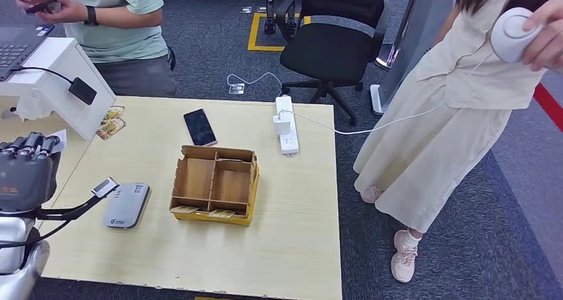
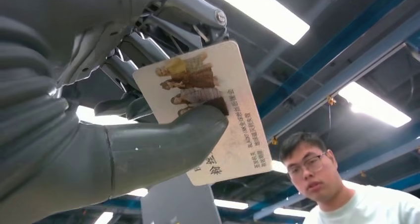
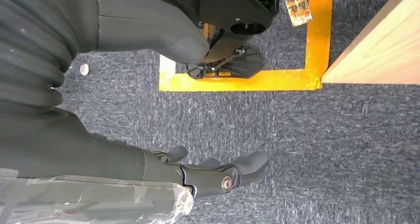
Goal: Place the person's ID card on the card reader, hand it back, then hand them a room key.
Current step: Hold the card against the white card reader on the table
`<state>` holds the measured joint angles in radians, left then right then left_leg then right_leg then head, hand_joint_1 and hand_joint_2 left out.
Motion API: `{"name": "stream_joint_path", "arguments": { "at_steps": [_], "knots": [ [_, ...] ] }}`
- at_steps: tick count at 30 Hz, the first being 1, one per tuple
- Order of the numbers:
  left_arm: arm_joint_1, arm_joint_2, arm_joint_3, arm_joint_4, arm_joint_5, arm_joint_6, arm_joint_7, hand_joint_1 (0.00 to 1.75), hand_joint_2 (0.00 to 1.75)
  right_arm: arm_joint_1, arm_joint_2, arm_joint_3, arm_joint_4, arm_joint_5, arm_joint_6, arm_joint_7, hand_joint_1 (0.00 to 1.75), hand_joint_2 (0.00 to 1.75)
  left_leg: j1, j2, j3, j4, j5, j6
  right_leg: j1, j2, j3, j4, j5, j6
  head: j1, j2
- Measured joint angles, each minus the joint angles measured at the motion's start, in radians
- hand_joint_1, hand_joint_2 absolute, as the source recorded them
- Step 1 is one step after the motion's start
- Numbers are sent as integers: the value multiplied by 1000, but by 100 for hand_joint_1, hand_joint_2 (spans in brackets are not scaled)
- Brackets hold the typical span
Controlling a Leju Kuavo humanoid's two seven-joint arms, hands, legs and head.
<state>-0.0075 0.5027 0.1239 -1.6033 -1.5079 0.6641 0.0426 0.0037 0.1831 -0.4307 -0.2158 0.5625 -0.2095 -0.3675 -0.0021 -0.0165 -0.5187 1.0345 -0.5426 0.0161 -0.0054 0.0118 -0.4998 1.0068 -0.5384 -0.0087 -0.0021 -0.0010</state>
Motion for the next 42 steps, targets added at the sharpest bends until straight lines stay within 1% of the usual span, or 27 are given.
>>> {"name": "stream_joint_path", "arguments": {
  "at_steps": [3, 5, 7, 17, 24, 27, 29, 30, 32, 35, 37, 42],
  "knots": [
    [23, 58, 16, -12, -1, 3, 2, 175, 175, 0, 0, 0, 1, 1, 0, 0, 0, 175, 1, 0, 0, 0, 0, 0, 1, 0, 0, 0, 0, 0, 0, 0],
    [31, 79, 24, -19, -1, 4, 3, 175, 175, -2, 0, 0, 1, 1, 1, 0, 0, 175, 0, -1, 0, 0, 0, 0, 1, -1, 0, 0, 0, 0, 0, 0],
    [34, 86, 26, -22, -1, 4, 5, 175, 175, -3, 0, 0, 1, 1, 1, 0, 0, 175, 0, -1, 0, 0, 0, 0, 1, -1, 0, 0, 0, 0, 0, 0],
    [27, 68, 13, -23, 17, 0, 30, 175, 175, -4, 0, 0, 2, -2, -2, -1, 0, 175, 0, 0, 0, 0, 0, -1, 0, 0, 0, 0, 0, -1, 0, 0],
    [17, 51, -5, -23, 49, -1, 30, 175, 175, -4, 0, 0, 2, -3, -3, -1, 0, 175, 0, 0, 0, 0, 0, -1, 1, 0, -1, 0, 1, -1, 0, 0],
    [16, 50, -11, -23, 52, -1, 29, 175, 175, -4, 0, 0, 3, -4, -3, -1, 0, 175, 0, 0, 0, 0, 0, -1, 1, 0, -1, 0, 1, -1, 0, 0],
    [15, 50, -15, -23, 82, -6, 17, 175, 175, -4, 0, 0, 3, -5, -3, -1, 0, 175, 0, 0, 0, 0, 0, -1, 1, 0, -1, 0, 1, -1, 0, 0],
    [12, 50, -17, -23, 120, -16, 5, 175, 175, -4, 0, -1, 3, -5, -3, -1, 0, 175, 0, 0, 0, 0, 0, -1, 1, 0, -1, 0, 1, -1, 0, 0],
    [3, 47, -24, -23, 251, -64, -31, 175, 175, -4, 0, -2, 3, -8, -3, -1, 0, 175, 0, 0, 0, 0, 0, -1, 1, 0, -1, 0, 1, -1, 0, 0],
    [-15, 34, -37, -27, 526, -211, -76, 175, 175, -4, 1, -7, 3, -11, -3, 0, 0, 175, 0, 0, 0, 0, 0, -1, 1, 0, -1, 0, 1, -1, 0, 0],
    [-24, 21, -44, -33, 687, -309, -89, 175, 175, -3, 1, -11, 3, -12, -3, 0, 0, 175, 0, 0, 0, 0, 1, -1, 1, 0, -1, 0, 1, -1, 0, 0],
    [-35, -19, -47, -46, 1011, -465, -93, 175, 175, -1, 4, -22, 0, -12, -3, 2, 0, 175, 0, 0, 0, 0, 0, -1, 0, 0, -1, 0, 1, -1, 0, 0]
  ]
}}
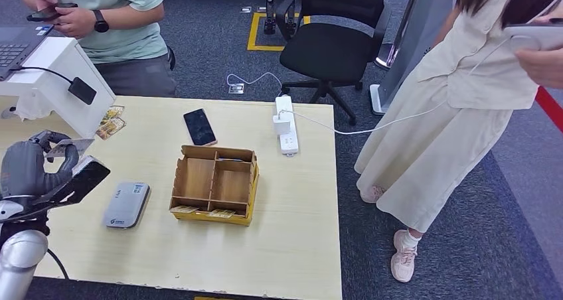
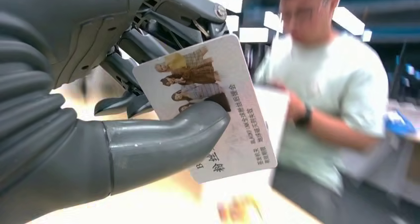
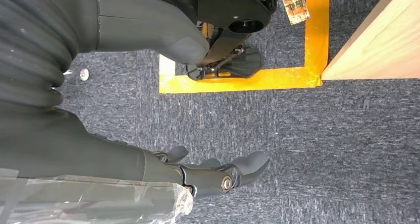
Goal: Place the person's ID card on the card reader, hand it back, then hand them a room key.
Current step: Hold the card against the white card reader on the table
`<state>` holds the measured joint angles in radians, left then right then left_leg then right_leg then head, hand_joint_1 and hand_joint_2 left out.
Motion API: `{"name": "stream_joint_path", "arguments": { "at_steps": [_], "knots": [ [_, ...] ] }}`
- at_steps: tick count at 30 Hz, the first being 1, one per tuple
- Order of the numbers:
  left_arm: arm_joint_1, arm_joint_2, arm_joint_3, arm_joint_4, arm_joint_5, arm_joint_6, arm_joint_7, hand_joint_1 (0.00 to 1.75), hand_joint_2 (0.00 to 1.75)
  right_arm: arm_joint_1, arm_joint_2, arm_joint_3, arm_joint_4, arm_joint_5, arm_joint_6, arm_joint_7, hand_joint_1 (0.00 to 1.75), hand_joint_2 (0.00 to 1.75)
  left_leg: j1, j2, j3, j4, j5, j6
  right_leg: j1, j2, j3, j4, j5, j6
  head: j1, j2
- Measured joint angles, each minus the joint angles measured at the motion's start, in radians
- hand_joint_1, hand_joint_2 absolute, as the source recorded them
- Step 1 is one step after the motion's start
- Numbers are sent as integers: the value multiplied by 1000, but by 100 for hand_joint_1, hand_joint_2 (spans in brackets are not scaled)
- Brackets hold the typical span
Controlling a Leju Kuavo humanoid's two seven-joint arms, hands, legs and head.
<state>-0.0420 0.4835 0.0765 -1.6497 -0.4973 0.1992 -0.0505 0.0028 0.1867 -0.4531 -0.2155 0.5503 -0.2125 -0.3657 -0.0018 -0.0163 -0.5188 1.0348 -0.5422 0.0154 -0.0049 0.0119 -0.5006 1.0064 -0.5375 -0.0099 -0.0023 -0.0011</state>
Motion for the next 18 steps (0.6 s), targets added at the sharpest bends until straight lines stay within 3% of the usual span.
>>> {"name": "stream_joint_path", "arguments": {
  "at_steps": [7, 18],
  "knots": [
    [0, -40, 18, -2, 300, -108, 46, 175, 175, 4, 2, -12, -3, 7, -1, 2, 0, 175, 0, 0, 0, 0, 0, 0, 0, 0, 0, 0, 0, 0, 0, 0],
    [20, -52, 36, -7, 434, -143, 82, 175, 175, 5, 2, -27, -3, 17, -2, 3, 0, 175, 0, 0, 0, 0, 0, 0, 0, 0, 0, 0, 0, 0, 0, 0]
  ]
}}
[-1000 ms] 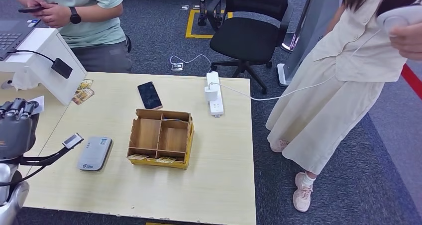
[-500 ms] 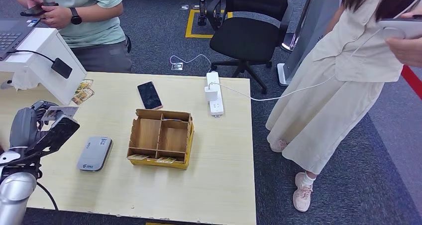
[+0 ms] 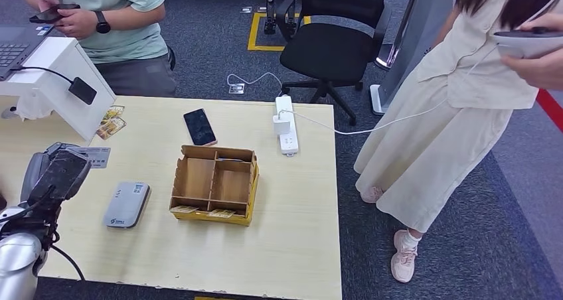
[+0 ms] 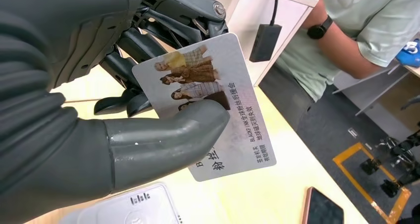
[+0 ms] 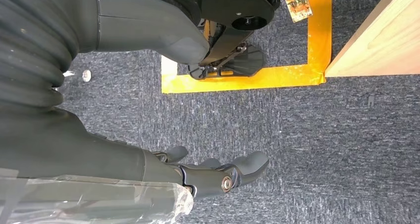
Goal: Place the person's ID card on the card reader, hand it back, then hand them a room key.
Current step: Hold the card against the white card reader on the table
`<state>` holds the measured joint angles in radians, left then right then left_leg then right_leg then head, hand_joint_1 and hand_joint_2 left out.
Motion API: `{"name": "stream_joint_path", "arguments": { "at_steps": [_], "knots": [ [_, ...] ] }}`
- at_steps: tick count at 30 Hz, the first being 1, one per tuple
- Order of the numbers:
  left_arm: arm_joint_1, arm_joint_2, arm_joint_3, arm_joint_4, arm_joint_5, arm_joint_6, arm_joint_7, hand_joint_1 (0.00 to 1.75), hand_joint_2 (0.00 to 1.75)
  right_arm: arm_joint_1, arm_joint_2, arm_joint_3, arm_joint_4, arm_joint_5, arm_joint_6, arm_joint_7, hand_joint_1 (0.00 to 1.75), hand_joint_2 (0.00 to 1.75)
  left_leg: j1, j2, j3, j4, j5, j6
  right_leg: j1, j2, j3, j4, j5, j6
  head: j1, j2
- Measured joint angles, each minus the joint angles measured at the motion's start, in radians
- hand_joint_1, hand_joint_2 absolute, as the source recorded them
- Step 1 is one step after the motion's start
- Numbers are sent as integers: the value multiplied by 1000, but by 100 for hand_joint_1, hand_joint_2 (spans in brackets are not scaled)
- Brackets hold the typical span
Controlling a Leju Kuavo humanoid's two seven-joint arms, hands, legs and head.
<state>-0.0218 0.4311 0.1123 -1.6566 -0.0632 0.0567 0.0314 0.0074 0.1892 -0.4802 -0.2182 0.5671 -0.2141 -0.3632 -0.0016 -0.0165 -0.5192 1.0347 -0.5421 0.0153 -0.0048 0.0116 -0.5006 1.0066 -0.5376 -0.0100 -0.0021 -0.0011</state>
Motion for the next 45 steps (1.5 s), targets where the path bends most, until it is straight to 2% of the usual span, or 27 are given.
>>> {"name": "stream_joint_path", "arguments": {
  "at_steps": [5, 9, 22, 27, 36, 45],
  "knots": [
    [2, 2, 6, 0, 11, -6, 7, 175, 175, 0, 0, -1, 0, 1, 0, 0, 0, 175, 0, 0, 0, 0, 0, 0, 0, 0, 0, 0, 0, 0, 0, 0],
    [4, 9, 7, 0, 37, -32, 43, 175, 175, 0, 0, -2, 0, 5, 0, 0, 0, 175, 0, 0, 0, 0, 0, 0, 0, 0, 0, 0, 0, 0, 0, 0],
    [20, 99, 12, 37, 165, -185, 174, 175, 175, -4, 0, -3, 0, 29, 8, 0, 0, 175, 1, 0, 0, 0, 0, 0, 1, 0, 0, 0, 0, 0, 0, 0],
    [42, 135, 12, 48, 132, -215, 207, 175, 175, -7, 0, -3, 2, 34, 14, 1, 0, 175, 0, 0, -1, 0, 0, 0, 1, 0, 0, 0, 0, 0, 0, 0],
    [67, 173, 12, 65, 133, -281, 220, 175, 175, -11, 0, -3, 3, 45, 22, 3, 0, 175, 0, 0, -1, 0, 0, 0, 1, 0, 0, 0, 0, 0, 0, 0],
    [86, 174, 8, 66, 161, -313, 228, 175, 175, -17, 0, -3, 3, 53, 22, 3, 0, 175, 0, 0, -1, 0, 0, 0, 1, 0, 0, 0, 0, 0, 0, 0]
  ]
}}
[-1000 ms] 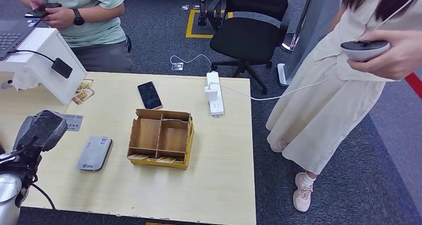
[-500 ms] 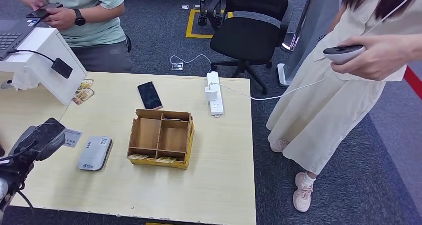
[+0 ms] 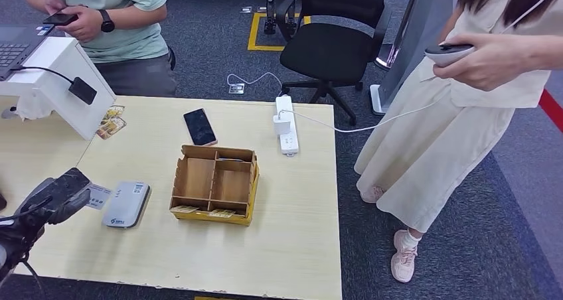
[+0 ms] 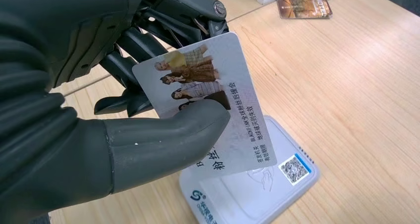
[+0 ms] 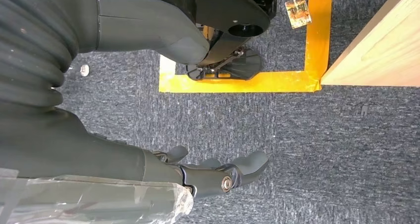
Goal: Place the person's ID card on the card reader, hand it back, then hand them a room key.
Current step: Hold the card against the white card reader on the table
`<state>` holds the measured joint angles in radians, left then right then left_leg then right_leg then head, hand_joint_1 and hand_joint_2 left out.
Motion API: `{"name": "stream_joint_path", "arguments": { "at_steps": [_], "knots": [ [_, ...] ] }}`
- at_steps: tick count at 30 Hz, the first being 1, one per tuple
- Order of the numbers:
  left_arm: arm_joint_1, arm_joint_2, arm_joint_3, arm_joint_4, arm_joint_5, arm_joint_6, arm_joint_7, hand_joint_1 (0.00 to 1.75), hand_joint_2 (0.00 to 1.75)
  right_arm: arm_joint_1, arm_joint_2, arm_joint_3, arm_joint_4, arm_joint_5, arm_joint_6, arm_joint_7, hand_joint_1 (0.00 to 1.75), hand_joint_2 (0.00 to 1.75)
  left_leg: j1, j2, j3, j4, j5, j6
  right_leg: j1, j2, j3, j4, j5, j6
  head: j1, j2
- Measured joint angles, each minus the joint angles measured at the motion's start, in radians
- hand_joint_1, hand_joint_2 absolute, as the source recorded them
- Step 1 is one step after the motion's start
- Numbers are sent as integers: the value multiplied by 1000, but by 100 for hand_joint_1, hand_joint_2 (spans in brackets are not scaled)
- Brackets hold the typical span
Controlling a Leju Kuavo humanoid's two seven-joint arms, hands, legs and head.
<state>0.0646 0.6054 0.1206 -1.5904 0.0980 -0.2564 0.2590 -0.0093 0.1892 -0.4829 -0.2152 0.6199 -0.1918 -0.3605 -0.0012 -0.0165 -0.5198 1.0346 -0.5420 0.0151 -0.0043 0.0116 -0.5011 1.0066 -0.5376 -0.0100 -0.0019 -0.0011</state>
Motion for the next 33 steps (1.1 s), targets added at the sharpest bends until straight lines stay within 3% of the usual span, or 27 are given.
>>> {"name": "stream_joint_path", "arguments": {
  "at_steps": [17, 33],
  "knots": [
    [-11, -39, -83, 2, 8, -19, -13, 175, 175, -21, 2, 3, 0, 16, 6, 4, 0, 175, 0, 0, 0, 0, 0, 0, 0, 0, 0, 0, 0, 0, 0, 0],
    [-109, -90, -177, 85, -90, 34, -10, 175, 175, -26, 7, 6, 0, 18, 6, 14, 0, 175, 0, 0, 0, 0, 0, 0, 0, 0, -1, 0, 0, 0, 0, 0]
  ]
}}
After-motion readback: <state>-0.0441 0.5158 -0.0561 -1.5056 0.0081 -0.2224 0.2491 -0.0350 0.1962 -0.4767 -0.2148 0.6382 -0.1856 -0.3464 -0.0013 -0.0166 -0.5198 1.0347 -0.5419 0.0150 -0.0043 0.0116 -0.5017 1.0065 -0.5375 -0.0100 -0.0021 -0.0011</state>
